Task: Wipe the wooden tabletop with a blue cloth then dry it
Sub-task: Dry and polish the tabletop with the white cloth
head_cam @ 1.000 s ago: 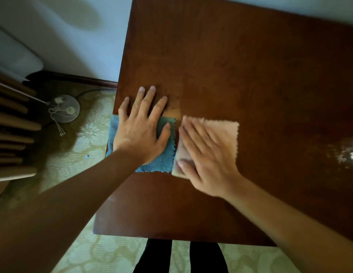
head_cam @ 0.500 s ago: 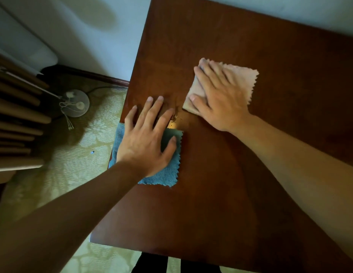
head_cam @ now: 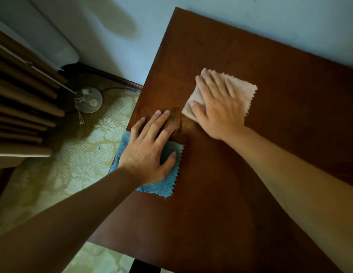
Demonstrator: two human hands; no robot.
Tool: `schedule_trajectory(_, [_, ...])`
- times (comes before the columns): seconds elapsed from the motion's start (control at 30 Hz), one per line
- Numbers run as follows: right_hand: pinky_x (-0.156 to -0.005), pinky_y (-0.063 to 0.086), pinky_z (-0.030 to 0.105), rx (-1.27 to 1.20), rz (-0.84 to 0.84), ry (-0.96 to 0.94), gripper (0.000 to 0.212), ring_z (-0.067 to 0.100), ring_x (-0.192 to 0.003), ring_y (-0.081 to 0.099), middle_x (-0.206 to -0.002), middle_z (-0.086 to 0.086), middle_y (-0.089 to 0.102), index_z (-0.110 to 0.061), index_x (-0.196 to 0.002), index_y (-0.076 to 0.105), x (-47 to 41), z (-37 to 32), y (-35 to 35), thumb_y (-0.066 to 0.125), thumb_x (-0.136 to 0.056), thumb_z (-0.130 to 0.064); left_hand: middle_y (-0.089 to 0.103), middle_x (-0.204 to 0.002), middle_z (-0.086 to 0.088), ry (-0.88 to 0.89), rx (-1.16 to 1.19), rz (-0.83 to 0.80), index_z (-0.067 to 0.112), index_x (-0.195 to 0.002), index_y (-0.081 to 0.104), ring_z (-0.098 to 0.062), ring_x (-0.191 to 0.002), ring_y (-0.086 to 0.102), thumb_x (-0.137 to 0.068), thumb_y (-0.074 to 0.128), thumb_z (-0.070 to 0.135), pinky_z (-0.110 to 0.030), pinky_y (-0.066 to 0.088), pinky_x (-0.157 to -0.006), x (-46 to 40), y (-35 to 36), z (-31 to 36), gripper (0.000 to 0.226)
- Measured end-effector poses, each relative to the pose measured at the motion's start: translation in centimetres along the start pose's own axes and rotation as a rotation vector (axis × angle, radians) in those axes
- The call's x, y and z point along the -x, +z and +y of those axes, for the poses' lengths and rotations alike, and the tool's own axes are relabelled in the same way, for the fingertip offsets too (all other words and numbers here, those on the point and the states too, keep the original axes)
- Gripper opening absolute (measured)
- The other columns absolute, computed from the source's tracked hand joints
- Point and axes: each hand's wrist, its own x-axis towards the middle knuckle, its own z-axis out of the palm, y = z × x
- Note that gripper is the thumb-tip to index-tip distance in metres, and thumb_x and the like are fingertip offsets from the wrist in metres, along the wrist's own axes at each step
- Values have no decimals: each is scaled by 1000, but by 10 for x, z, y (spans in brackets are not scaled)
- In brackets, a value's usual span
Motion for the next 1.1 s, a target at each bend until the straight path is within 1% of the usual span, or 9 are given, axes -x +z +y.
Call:
schedule_trajectory(0.1, [-129,5,43,-6,-38,70,74,23,-159,9,-171,8,15,-13,-162,21,-28,-3,-2,19,-101,-54,25,-163,-9,-73,62,66,17,-145,46,-25,-154,16,-86,52,46,-53,15,-120,0,-8,3,66])
schedule_trajectory(0.23, [-130,3,43,-24,-65,9,75,22,-160,4,-172,8,10,-11,-162,18,-10,-17,0,17,-101,-54,19,-163,-12,-424,62,130,20,-151,32,-30,-153,14,-83,44,62,-57,13,-119,-2,-21,-8,81])
schedule_trajectory(0.3, [-130,7,46,-24,-50,-41,74,24,-159,7,-171,9,14,-10,-162,21,3,-34,1,17,-101,-53,13,-165,-10,-603,139,50,23,-156,17,-32,-151,19,-79,38,78,-58,22,-119,-1,-20,-12,97])
schedule_trajectory(0.37, [-128,14,49,-26,-21,-116,72,26,-158,14,-169,11,21,-8,-160,27,13,-45,2,21,-102,-50,17,-164,-7,-679,162,-25,30,-156,2,-33,-143,37,-74,34,90,-57,39,-110,3,-12,-9,106])
schedule_trajectory(0.5, [-128,16,48,0,-28,-239,70,24,-158,16,-169,9,23,-10,-161,26,-5,-26,0,19,-104,-51,47,-142,-9,-634,58,55,27,-157,6,-32,-113,61,-83,27,88,-45,53,-81,4,-2,-7,98])
schedule_trajectory(0.6, [-130,6,43,27,-56,-119,73,22,-159,9,-171,8,14,-12,-163,17,-49,-15,-2,14,-102,-52,52,-135,-8,-618,66,102,22,-157,11,-31,-101,65,-94,17,75,-39,50,-71,7,-2,-8,83])
schedule_trajectory(0.73, [-130,5,44,20,-43,38,69,23,-159,5,-172,10,10,-11,-163,13,-69,-35,-3,21,-106,-50,53,-137,-7,-633,131,102,21,-157,15,-31,-100,65,-95,13,68,-37,45,-72,7,-6,-6,78])
schedule_trajectory(0.93, [-128,15,49,-25,-68,-303,69,25,-159,9,-170,11,16,-8,-162,22,12,-94,3,18,-102,-43,53,-141,-10,-651,212,84,16,-157,22,-32,-106,66,-93,17,68,-41,51,-81,6,-11,-5,82])
schedule_trajectory(1.1, [-129,10,43,-15,-76,-351,73,22,-159,12,-171,7,16,-14,-163,19,-41,-70,1,24,-101,-52,55,-138,-7,-686,193,69,17,-157,24,-32,-105,65,-97,19,63,-41,51,-81,4,-13,-2,76])
